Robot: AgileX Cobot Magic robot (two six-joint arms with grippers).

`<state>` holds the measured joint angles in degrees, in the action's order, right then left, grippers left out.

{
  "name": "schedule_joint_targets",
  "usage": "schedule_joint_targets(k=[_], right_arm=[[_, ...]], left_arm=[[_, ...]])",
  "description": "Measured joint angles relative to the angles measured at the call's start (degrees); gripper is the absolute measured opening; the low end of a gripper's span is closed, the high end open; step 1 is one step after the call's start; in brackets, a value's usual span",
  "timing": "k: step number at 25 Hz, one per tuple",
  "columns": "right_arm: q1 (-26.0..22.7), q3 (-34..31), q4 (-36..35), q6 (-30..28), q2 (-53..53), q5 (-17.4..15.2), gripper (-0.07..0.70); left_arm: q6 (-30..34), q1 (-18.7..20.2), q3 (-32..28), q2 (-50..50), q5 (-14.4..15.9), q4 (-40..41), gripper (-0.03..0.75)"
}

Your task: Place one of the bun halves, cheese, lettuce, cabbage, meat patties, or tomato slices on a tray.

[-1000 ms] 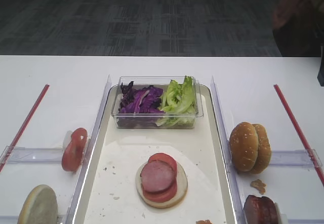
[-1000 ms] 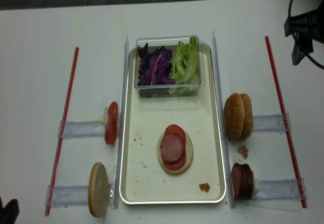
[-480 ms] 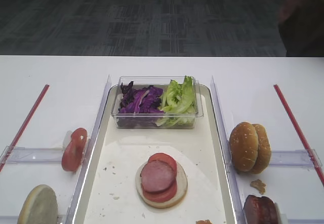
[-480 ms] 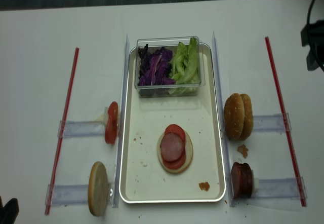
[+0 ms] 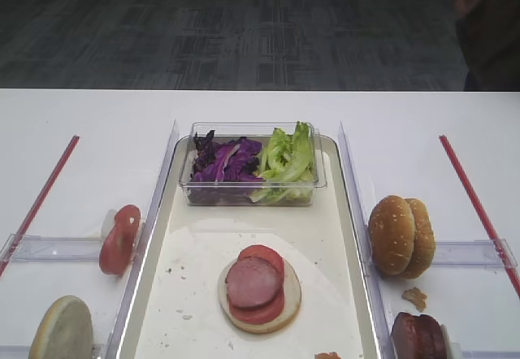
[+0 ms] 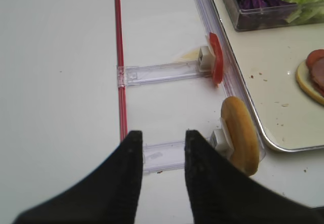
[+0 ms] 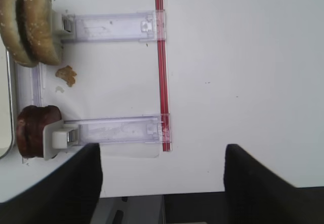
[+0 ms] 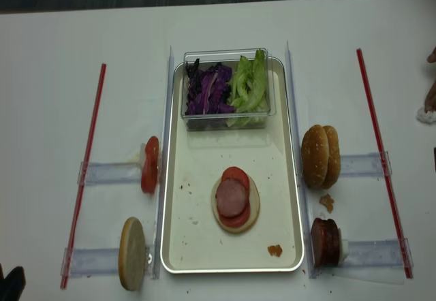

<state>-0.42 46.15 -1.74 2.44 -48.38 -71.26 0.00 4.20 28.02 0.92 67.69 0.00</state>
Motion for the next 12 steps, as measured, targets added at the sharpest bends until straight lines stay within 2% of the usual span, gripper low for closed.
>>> schedule_joint_targets(k=[12], right_arm=[[0.00, -10.57, 2.67, -0.54, 21.00, -0.88, 0.521]], left_arm=[[0.00, 0.00, 0.00, 0.00, 0.00, 0.00, 0.197]])
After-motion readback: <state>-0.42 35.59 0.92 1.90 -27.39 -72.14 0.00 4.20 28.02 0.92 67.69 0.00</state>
